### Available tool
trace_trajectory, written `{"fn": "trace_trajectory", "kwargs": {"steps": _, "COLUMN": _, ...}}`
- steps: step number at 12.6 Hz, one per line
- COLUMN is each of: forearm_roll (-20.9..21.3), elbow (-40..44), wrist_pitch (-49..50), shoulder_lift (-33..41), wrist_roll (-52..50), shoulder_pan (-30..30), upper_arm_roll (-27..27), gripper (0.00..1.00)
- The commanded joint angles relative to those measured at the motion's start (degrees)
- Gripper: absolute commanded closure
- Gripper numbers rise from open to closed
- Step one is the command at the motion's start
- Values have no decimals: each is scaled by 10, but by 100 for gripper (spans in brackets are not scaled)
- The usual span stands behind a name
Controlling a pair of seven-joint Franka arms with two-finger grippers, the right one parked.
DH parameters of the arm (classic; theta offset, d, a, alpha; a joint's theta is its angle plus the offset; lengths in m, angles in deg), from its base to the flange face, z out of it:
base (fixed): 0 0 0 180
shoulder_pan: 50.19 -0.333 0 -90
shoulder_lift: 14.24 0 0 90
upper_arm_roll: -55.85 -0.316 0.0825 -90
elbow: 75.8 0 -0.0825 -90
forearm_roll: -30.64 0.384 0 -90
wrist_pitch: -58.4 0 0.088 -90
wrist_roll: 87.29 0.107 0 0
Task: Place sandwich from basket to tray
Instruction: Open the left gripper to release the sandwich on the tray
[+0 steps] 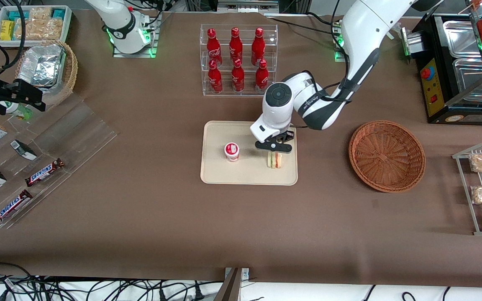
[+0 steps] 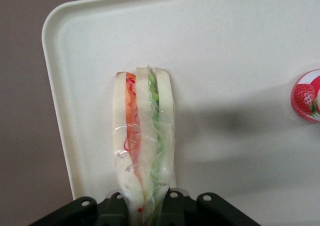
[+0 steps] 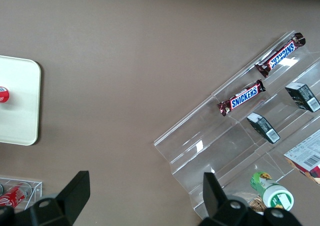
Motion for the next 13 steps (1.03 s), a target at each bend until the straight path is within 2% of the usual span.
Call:
{"fn": "trace_trajectory", "kwargs": {"steps": 1, "forearm_roll": 19, "elbow": 10, "wrist_pitch": -2, "shoulder_lift": -5, "wrist_roll": -40, "shoulder_pan": 5, "upper_arm_roll": -3, "gripper": 35}}
{"fn": "trace_trajectory", "kwargs": {"steps": 2, "forearm_roll": 19, "elbow": 11, "wrist_pitch": -1, "shoulder_lift": -4, "wrist_roll": -39, "shoulder_pan": 5, "upper_arm_roll": -3, "gripper": 13}}
{"fn": "trace_trajectory", "kwargs": {"steps": 3, "forearm_roll": 19, "elbow": 16, "wrist_pitch": 0, "shoulder_lift": -2, "wrist_roll": -43, "shoulder_pan": 4, "upper_arm_roll": -3, "gripper": 0}}
{"fn": "trace_trajectory", "kwargs": {"steps": 7, "forearm_roll": 8, "elbow": 33, "wrist_pitch": 46, "shoulder_lift": 42, "wrist_roll": -44, "shoulder_pan": -16, "upper_arm_roll": -1, "gripper": 0}}
{"fn": "trace_trajectory", "kwargs": {"steps": 10, "forearm_roll": -49, "elbow": 81, "wrist_pitch": 111, "shoulder_lift": 81, "wrist_roll": -37, "shoulder_pan": -53, "upper_arm_roll": 2, "gripper": 0}}
{"fn": "trace_trajectory", "kwargs": {"steps": 13, "forearm_roll": -76, "elbow": 153, "wrist_pitch": 197, "shoulder_lift": 88, "wrist_roll": -37, "shoulder_pan": -88, "upper_arm_roll": 3, "gripper": 0}}
